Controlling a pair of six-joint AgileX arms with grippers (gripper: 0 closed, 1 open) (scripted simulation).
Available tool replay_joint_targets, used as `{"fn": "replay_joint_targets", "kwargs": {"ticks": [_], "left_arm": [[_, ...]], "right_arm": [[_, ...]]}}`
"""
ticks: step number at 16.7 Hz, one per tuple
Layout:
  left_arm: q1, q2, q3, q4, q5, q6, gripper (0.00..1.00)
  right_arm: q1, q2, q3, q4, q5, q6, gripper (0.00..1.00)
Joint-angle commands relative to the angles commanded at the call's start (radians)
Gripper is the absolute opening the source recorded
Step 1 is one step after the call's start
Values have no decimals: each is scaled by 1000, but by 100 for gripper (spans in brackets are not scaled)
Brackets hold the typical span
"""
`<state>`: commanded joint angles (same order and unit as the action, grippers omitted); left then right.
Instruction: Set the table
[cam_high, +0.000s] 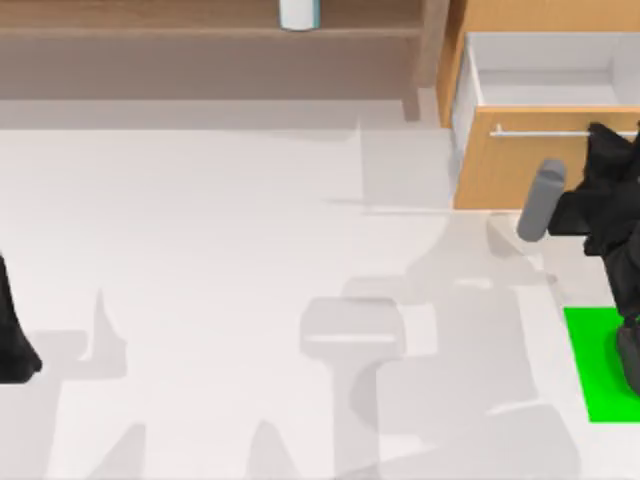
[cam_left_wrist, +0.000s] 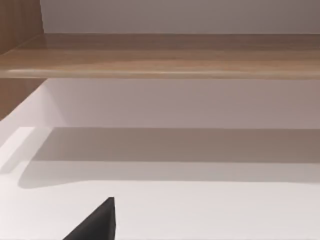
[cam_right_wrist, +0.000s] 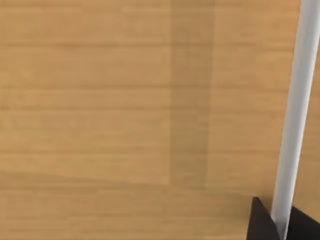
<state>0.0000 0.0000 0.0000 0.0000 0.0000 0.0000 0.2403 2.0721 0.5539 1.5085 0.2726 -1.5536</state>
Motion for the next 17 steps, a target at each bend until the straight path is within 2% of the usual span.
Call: {"fn": "replay_joint_targets", "kwargs": {"ticks": [6,13,17], "left_arm": [[0,0,0,0,0,0,100],[0,0,0,0,0,0,100],[0,0,0,0,0,0,100]], "right_arm": [[0,4,15,-10,-1,1,0],[-39,95,242,-145,-41,2,0],[-44,104,264,-161,-45,1,0]]}}
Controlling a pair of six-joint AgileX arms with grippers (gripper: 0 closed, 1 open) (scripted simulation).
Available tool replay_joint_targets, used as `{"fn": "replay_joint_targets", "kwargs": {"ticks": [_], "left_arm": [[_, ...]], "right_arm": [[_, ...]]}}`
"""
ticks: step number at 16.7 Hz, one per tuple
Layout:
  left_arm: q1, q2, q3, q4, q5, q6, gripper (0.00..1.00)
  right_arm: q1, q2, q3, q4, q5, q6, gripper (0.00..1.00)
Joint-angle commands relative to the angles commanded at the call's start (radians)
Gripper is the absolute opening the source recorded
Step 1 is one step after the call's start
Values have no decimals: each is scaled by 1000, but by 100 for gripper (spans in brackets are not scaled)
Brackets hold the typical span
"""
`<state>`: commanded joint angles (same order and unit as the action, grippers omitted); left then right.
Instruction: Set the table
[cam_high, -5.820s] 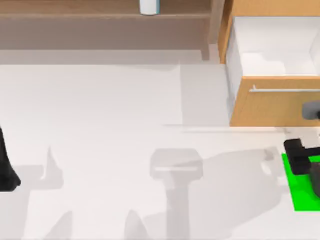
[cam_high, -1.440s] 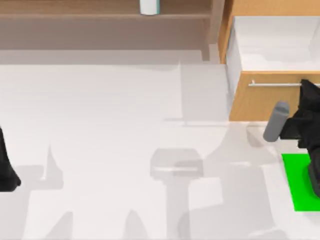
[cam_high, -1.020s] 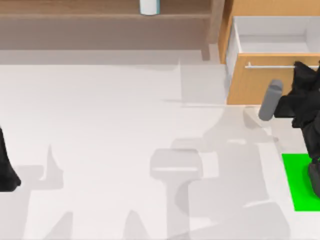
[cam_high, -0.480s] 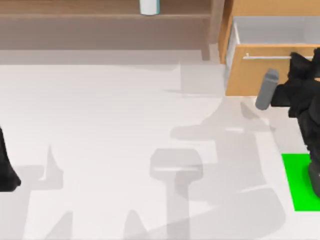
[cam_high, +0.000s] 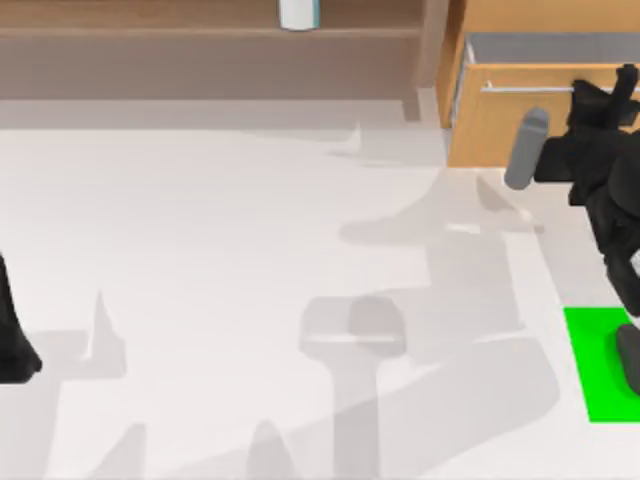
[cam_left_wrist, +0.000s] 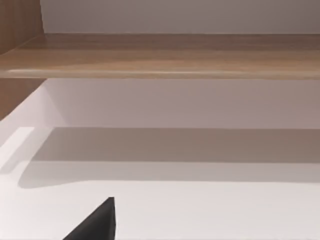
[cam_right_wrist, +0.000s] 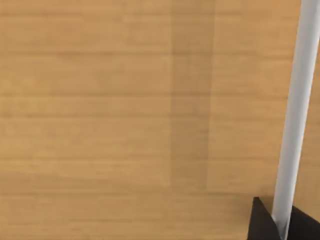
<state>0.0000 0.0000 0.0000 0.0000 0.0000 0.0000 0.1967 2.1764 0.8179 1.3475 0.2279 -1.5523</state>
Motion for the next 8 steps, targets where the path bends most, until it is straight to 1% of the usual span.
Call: {"fn": "replay_joint_targets", "kwargs": {"ticks": [3,8], "left_arm": [[0,0,0,0,0,0,100],[0,0,0,0,0,0,100]], "right_arm": [[3,1,10,-5,1,2,0],[-9,62,146,-78,-18,1,0]]}}
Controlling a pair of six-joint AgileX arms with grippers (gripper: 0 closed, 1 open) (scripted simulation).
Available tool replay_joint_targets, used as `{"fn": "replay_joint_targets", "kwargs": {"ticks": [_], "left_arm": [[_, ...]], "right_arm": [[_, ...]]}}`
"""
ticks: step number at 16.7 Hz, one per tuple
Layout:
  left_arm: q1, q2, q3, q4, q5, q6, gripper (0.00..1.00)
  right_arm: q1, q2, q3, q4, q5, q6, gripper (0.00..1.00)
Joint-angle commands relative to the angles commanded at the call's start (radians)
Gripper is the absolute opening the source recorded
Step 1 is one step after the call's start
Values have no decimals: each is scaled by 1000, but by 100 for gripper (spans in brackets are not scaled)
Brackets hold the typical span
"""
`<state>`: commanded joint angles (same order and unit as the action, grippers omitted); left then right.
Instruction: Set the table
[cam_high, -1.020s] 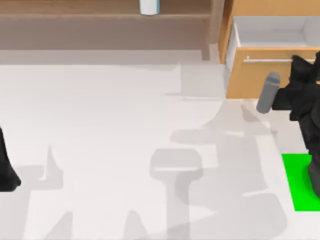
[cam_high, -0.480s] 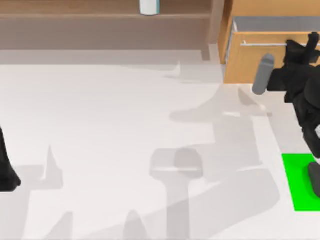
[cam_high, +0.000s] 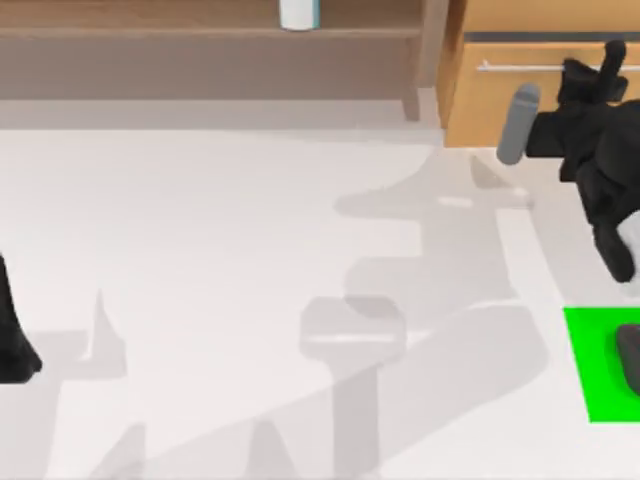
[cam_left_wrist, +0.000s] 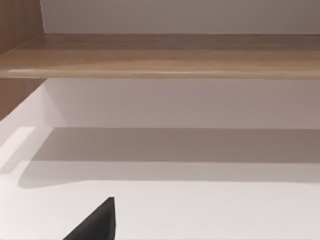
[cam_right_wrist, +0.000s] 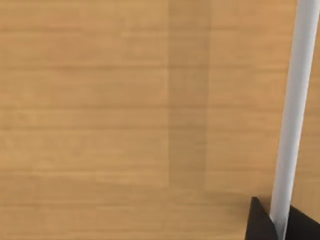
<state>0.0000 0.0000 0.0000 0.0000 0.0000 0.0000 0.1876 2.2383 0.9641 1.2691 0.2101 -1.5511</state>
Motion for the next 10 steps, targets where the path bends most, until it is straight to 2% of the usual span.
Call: {"fn": "replay_joint_targets", "kwargs": {"ticks": [5,10], "left_arm": [[0,0,0,0,0,0,100],[0,0,0,0,0,0,100]], "right_arm": [[-19,59,131,-78,-13,0,0],[-21,63,140,-84,-13,0,0]]}}
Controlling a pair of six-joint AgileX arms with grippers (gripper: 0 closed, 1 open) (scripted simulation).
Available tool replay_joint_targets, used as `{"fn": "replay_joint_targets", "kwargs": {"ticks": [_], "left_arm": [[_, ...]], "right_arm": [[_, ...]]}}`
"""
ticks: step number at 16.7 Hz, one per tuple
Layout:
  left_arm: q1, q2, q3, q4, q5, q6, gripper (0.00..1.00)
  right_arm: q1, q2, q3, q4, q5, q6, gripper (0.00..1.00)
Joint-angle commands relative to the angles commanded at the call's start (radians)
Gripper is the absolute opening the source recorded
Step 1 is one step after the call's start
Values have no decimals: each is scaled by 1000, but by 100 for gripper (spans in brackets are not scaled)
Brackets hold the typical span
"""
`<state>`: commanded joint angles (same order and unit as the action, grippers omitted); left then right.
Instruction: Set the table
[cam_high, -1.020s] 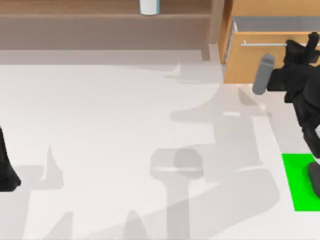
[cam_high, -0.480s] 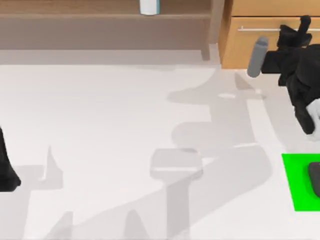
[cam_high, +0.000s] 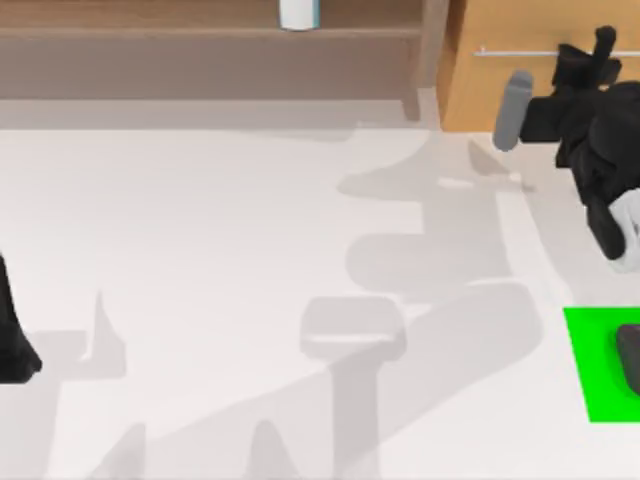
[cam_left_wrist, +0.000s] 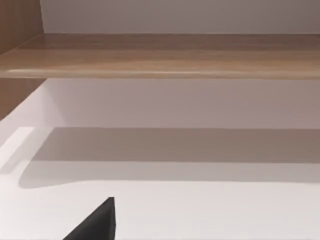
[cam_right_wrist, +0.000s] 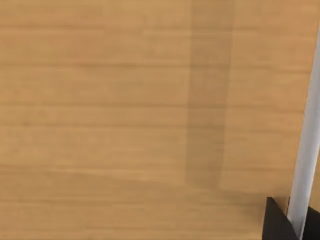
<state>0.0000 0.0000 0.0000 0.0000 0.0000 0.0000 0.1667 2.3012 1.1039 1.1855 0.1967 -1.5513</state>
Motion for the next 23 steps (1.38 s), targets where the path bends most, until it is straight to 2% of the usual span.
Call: {"fn": "replay_joint_targets", "kwargs": {"ticks": [13,23], "left_arm": [[0,0,0,0,0,0,100],[0,0,0,0,0,0,100]], "right_arm": [[0,0,0,0,0,0,98],[9,7,-35,-9,2,9,100]]}}
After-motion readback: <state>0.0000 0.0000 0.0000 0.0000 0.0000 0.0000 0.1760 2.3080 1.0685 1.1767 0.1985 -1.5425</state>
